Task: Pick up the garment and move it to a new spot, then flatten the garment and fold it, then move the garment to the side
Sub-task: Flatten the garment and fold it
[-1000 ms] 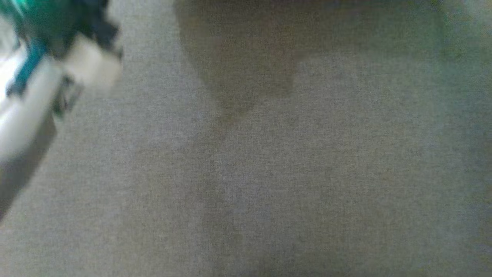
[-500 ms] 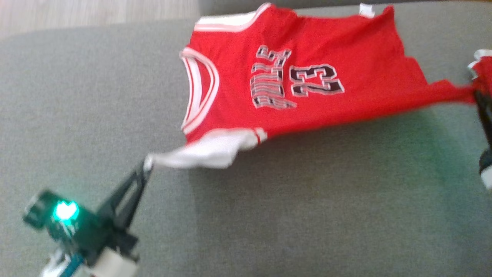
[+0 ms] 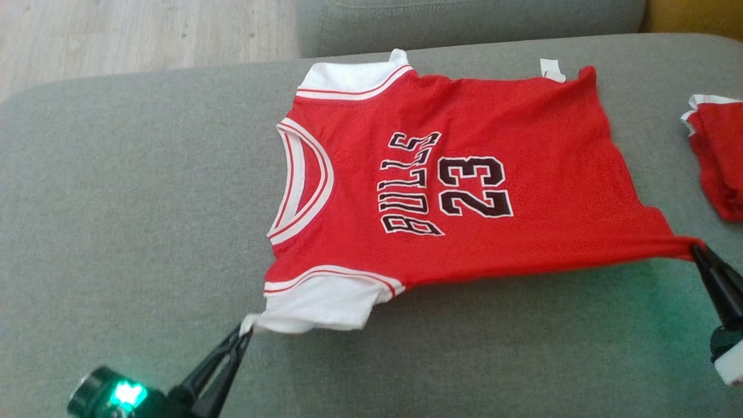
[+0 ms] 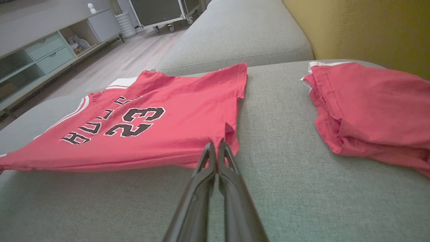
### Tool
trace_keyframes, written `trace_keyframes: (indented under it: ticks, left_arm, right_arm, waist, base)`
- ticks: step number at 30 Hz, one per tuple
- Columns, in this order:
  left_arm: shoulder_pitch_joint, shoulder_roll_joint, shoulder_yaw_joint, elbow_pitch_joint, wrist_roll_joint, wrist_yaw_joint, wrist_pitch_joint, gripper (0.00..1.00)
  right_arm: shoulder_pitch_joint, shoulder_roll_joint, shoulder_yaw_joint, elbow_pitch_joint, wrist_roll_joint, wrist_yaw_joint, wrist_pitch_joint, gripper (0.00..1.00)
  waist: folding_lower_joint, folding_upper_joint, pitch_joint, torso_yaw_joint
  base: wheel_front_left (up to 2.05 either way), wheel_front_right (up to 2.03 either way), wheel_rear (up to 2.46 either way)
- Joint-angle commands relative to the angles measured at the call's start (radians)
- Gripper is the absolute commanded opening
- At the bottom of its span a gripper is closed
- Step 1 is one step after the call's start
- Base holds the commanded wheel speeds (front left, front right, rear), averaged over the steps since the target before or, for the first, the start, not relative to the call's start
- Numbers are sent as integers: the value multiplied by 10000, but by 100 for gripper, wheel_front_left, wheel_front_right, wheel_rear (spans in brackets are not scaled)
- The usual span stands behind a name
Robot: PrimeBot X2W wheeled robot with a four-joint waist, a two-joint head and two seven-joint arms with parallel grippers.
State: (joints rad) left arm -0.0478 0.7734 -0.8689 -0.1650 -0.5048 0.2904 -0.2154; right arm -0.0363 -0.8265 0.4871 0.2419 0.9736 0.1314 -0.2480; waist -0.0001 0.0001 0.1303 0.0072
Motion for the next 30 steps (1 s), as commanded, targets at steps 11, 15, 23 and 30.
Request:
trace_keyframes:
  ticks: [11, 15, 23, 30]
  left_arm:
    - [-4380, -508, 837, 1549, 811, -1301, 252, 0]
    - [-6007, -995, 794, 2671, 1254, -1904, 196, 0]
    - [-8066, -1979, 565, 5099, 1630, -2832, -36, 11]
    - [-7998, -2686, 741, 6389, 1330, -2692, -341, 100]
  right_arm:
    - [-2058, 162, -192, 227, -220, -7, 487, 0]
    - [-3090, 323, 78, 563, -271, -7, 721, 0]
    - [-4760, 786, 950, 1642, -420, -7, 973, 0]
    - [-5274, 1246, 1376, 2521, -490, -7, 511, 100]
  waist:
    - [1, -1, 1310, 54]
    - [1, -1, 1845, -9]
    - [1, -1, 2542, -220]
    - [1, -1, 2545, -320]
  base:
    - [0, 0, 0]
    - [0, 0, 0]
    - [0, 0, 0]
    - [0, 0, 0]
